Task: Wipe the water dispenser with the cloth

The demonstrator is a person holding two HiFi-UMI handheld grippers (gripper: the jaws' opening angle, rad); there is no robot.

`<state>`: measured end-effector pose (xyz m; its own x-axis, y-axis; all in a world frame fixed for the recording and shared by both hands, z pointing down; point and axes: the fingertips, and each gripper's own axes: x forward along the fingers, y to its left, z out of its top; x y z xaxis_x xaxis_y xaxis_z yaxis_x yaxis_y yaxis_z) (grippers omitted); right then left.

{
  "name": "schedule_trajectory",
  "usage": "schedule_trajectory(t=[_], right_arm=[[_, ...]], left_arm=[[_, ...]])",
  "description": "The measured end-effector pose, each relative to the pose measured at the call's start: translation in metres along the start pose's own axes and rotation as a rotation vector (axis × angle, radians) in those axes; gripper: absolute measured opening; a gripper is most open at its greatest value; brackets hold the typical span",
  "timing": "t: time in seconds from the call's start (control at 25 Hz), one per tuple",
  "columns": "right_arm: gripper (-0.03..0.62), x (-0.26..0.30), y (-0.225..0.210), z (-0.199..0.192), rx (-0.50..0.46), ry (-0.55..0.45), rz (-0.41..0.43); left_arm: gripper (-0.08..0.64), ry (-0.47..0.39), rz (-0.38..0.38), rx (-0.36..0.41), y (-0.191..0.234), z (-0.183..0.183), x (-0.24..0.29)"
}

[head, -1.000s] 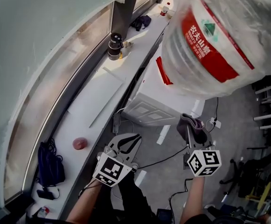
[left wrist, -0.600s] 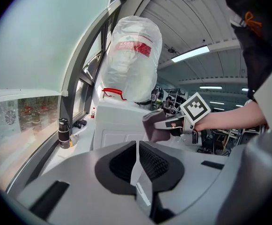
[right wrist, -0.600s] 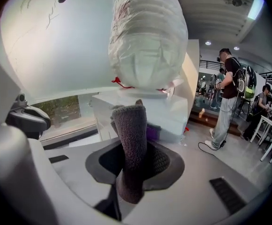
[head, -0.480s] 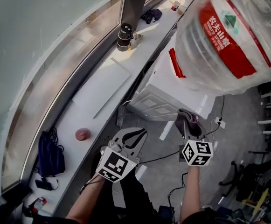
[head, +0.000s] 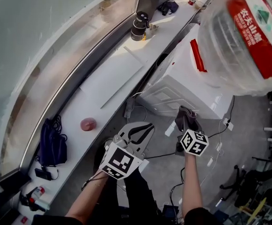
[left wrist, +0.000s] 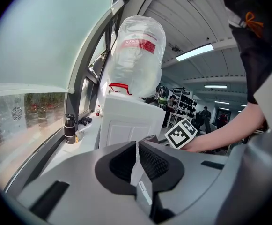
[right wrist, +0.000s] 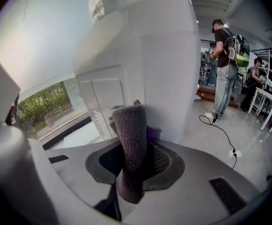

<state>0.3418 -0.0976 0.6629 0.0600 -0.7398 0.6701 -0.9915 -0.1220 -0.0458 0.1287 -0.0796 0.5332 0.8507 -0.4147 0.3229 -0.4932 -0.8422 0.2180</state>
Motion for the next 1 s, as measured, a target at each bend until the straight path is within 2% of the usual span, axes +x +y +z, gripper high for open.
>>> schedule_trajectory(t=[0.2,0.4,0.6,0.8,1.0], right_arm=[[0.106,0.038,-0.001,-0.04,0.009,0.063,-0.019],[0.106,0.077,-0.007,-0.083,0.005,0.132,-0.047],[0.106,0.111,-0.01,-0.117,-0.04,0.234,-0.063],[0.106,0.135,-0.009,-0.14,-0.151,0.358,-0.086],[0.106,0.137,-0.006,-0.145,-0.153,0.407,-0.094]], left_arm=[[0.029,0.036,0.03,0.014,0.012,-0.018,-0.002],[0.029,0.055,0.025,0.028,0.018,-0.034,-0.001],[0.029,0.074,0.038,0.038,0.027,-0.045,0.007],[0.029,0.076,0.037,0.032,0.031,-0.046,0.009],[0.029,0.089,0.026,0.036,0.032,-0.049,0.011]])
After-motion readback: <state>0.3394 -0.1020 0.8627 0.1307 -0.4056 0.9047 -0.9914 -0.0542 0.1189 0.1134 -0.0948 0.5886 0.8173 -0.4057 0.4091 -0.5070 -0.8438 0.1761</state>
